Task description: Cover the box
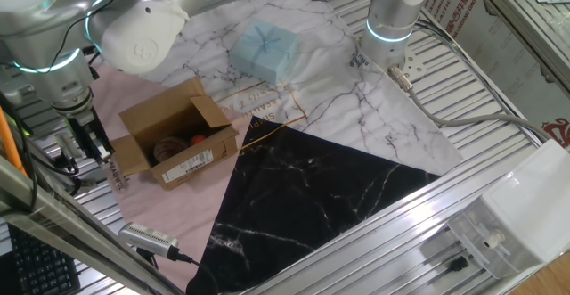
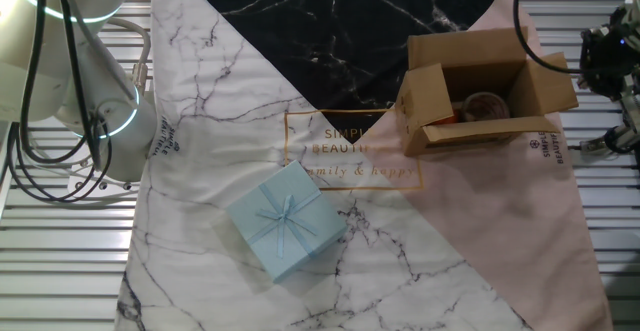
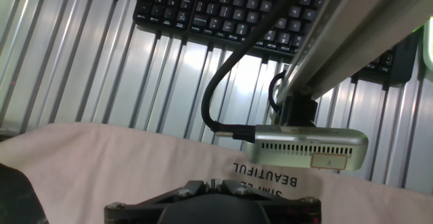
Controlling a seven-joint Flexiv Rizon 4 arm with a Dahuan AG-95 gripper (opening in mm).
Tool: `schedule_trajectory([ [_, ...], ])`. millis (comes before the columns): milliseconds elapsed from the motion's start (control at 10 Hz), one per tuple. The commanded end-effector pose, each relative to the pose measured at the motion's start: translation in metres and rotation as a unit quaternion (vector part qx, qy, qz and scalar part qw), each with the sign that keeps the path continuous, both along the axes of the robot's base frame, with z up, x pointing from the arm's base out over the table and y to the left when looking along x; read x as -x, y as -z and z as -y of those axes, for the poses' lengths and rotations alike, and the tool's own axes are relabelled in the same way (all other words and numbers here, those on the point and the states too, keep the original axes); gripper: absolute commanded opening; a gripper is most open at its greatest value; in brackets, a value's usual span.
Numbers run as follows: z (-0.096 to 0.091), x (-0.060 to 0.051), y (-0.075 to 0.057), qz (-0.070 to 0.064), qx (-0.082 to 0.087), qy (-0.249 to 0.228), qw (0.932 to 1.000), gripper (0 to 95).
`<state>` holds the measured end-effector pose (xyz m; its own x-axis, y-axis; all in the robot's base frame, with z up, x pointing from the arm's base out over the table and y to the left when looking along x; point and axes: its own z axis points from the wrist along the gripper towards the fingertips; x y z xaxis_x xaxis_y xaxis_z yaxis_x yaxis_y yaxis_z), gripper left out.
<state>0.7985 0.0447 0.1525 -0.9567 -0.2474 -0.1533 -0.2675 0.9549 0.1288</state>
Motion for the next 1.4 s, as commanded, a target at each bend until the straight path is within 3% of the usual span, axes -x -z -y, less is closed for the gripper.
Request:
schedule_trajectory([
  [100,0.001,0.000,0.000,0.001,-0.001,0.001,1.0000,0.0],
  [400,0.000,0.000,-0.002,0.000,-0.001,0.004,1.0000,0.0],
  [900,0.000,0.013,-0.001,0.001,-0.002,0.007,1.0000,0.0],
  [1400,-0.001,0.013,-0.001,-0.005,-0.001,0.006,1.0000,0.0],
])
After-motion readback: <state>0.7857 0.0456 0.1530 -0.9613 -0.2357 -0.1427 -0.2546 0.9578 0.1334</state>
